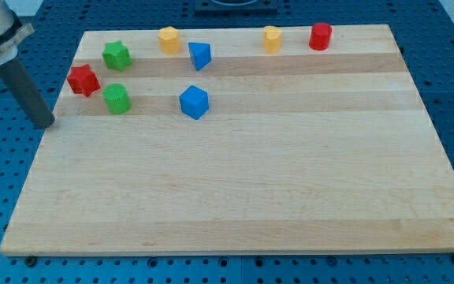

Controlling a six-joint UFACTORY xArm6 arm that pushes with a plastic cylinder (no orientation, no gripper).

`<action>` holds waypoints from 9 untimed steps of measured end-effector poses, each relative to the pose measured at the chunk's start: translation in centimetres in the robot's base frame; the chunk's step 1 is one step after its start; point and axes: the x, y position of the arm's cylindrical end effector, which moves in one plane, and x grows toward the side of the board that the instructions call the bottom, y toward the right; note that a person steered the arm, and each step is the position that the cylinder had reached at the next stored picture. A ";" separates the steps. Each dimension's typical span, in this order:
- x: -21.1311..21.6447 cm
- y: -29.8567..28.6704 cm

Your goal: Slide the red star closer to the blue cube

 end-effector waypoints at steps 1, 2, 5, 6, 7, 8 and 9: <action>-7.7 0.0; -8.9 0.0; -8.0 13.8; -8.0 19.9; -8.0 24.4; -7.8 29.3; -9.8 32.5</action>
